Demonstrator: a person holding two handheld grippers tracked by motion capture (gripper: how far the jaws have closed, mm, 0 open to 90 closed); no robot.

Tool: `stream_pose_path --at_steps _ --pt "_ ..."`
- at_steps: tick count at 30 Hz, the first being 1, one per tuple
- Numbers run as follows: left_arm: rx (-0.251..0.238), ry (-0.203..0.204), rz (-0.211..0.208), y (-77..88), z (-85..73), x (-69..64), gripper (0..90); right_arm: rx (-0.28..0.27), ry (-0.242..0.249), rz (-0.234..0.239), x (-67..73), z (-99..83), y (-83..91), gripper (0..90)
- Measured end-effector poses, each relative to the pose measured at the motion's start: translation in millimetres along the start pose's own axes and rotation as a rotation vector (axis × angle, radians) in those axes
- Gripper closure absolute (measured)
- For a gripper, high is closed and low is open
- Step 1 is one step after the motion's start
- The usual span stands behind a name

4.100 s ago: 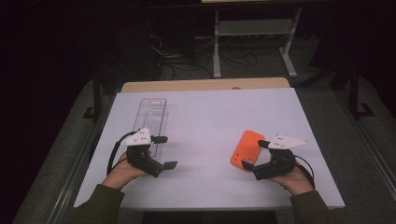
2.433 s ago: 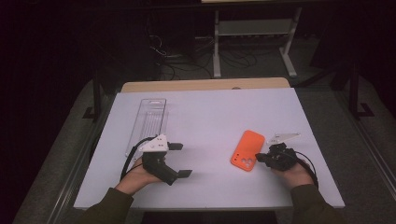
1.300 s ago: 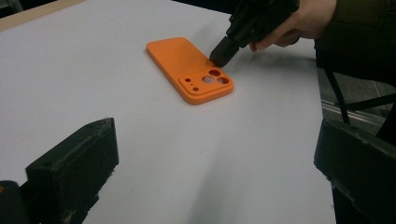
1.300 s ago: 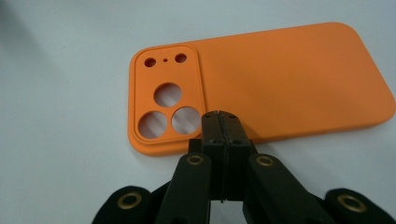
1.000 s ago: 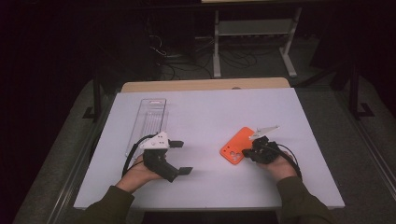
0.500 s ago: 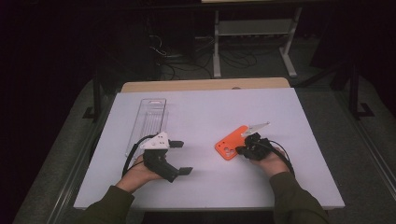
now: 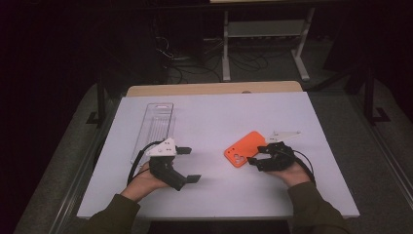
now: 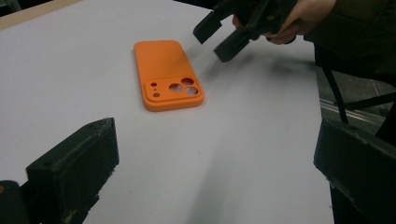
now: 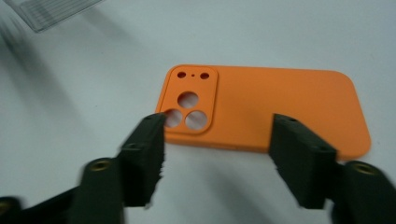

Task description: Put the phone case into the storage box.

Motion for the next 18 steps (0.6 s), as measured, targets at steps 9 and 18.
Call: stream_pose_path --at_steps 9,18 --pt "0.004 -0.007 0.002 -1.3 -1.0 -0.4 0.0 -0.064 -0.001 -0.053 -0.7 -17.9 13.2 1.4" --pt "0.007 0.002 0.009 -3.6 -0.9 1.2 0.0 -0.051 0.032 -0.046 7.3 -30.7 20.1 0.0"
Point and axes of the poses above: each handheld gripper's, and its own axes: y roughly backward along the jaws, z roughly out of its top, x roughly to its left, the point moved 2 cm from there along -y, roughly forward along the jaws, and after that the axes turned 1 degree about z, right-handed, at the moved point
